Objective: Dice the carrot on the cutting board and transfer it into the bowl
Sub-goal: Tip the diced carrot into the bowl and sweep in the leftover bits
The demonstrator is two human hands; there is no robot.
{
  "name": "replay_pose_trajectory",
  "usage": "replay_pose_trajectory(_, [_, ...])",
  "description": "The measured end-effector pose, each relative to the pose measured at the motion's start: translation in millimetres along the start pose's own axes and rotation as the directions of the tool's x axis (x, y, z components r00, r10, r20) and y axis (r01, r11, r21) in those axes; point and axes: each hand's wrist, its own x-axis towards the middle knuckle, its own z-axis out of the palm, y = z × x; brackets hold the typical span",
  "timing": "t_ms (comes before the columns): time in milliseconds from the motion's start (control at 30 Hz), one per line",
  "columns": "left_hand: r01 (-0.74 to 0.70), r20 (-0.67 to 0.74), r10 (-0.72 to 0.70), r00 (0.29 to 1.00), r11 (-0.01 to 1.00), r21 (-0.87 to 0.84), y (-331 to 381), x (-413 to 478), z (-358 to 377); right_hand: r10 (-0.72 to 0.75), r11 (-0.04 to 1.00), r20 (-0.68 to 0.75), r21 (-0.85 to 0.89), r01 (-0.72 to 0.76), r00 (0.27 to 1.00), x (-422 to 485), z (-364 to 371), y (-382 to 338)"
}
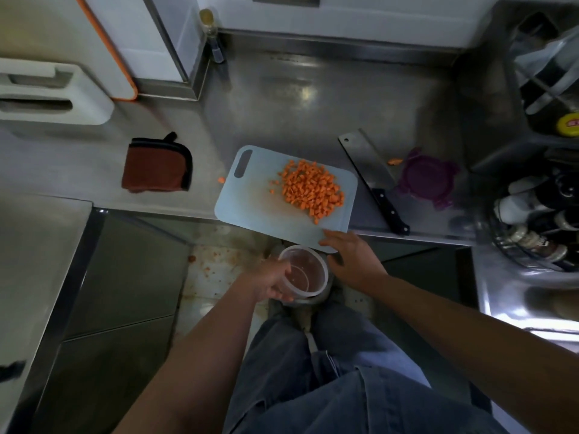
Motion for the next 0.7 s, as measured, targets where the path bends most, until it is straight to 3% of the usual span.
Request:
replay_pose_trajectory(133, [-0.029, -0.028, 0.028, 0.999, 0.997, -0.067, -2, 7, 2, -0.037, 0.998, -0.047, 0.053, 0.039, 0.998, 4, 0, -3])
replay_pose_trajectory(300, [-0.037, 0.013, 0.039, 0.999, 0.992, -0.122, -5, 6, 2, 0.021, 0.992, -0.176, 0.125, 0.002, 0.984, 20, -8, -2])
replay_pose_trajectory(400, [-0.038, 0.053, 0.044, 0.998, 0.993, -0.114, -8, 3, 1, 0.145, 0.981, -0.204, 0.155, -0.114, 0.968, 26, -10, 0])
replay_pose_trajectory(533, [-0.06, 0.037, 0.065, 0.997, 0.991, -0.123, -11, 0, 0, 0.41, 0.909, -0.15, 0.155, -0.388, 0.9, 22, -8, 6])
replay_pose_trajectory(600, [-0.074, -0.01, 0.073, 0.997, 0.99, -0.119, -12, 0, -2, 0.558, 0.816, -0.047, 0.211, -0.538, 0.828, 22, -5, 9])
replay_pose_trajectory(633, [-0.079, -0.033, 0.076, 0.997, 0.99, -0.113, -12, 1, -3, 0.617, 0.735, 0.031, 0.335, -0.59, 0.786, 24, -3, 10])
replay_pose_trajectory(700, [-0.093, -0.053, 0.088, 0.995, 0.991, -0.1, -13, -1, -5, 0.67, 0.413, 0.228, 0.677, -0.61, 0.707, 29, 0, 6])
